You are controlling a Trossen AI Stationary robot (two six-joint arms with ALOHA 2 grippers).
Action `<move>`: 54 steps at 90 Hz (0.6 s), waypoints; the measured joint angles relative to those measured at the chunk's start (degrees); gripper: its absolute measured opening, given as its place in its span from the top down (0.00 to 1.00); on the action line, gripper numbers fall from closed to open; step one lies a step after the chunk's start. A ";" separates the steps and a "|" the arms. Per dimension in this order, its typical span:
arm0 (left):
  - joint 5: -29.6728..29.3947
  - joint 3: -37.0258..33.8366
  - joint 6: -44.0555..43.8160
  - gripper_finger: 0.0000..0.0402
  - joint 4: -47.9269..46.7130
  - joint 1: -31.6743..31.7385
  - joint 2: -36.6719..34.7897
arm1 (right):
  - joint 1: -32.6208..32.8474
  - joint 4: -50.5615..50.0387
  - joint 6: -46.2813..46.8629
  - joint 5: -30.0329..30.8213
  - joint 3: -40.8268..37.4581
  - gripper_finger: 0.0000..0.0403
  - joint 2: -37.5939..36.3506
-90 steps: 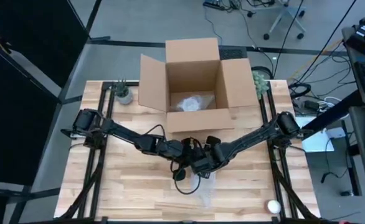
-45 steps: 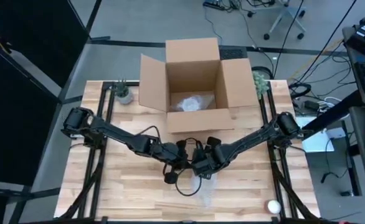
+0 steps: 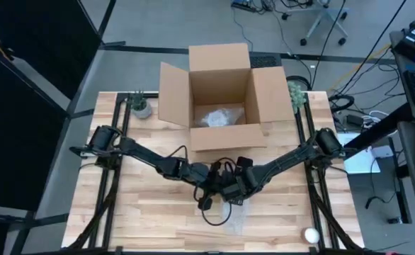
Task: Wrap mug
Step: Wrap the orange mug with the bubble wrap
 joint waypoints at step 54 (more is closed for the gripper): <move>-1.26 -0.12 -1.31 1.00 2.42 0.35 0.55 | 2.95 -6.40 -1.29 -1.37 0.31 0.60 -13.85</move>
